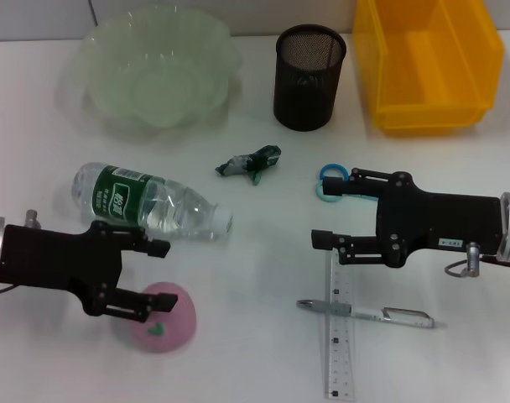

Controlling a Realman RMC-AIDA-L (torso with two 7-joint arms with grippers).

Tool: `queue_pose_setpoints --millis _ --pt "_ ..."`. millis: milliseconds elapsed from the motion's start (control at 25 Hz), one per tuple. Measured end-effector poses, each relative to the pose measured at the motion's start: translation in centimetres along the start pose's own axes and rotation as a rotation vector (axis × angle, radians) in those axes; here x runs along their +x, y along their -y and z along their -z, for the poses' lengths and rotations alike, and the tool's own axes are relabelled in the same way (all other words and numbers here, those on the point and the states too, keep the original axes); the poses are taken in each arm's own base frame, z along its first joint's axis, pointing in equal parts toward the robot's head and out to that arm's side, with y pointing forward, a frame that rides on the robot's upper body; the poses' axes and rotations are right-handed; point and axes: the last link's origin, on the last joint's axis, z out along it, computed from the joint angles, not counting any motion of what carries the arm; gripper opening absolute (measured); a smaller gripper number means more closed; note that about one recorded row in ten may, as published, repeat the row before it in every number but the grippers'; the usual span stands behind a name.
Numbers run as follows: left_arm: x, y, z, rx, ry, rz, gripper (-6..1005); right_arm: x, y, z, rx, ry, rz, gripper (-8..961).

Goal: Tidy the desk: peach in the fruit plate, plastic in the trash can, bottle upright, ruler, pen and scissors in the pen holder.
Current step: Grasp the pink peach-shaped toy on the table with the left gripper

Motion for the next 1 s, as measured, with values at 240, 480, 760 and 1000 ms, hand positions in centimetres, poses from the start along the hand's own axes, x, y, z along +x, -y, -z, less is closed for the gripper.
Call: queue_pose_setpoints --millis 240,480,760,1000 --pt "-0.73 0.05 0.21 -0.016 0.082 0.020 799 0.01 0.08 -0.03 0.003 -0.003 -0.006 790" --pt "-0.76 0.08 0.20 -0.025 0.103 0.024 799 0.15 0.09 -0.09 0.000 -0.017 -0.011 790" --pt "-0.85 0.00 0.17 -0.037 0.121 0.023 798 0.28 -0.13 0.10 -0.039 -0.061 -0.031 790" --pt "-0.86 -0.04 0.02 -0.041 0.125 0.022 793 -0.24 -0.45 0.73 -0.102 -0.084 -0.049 790"
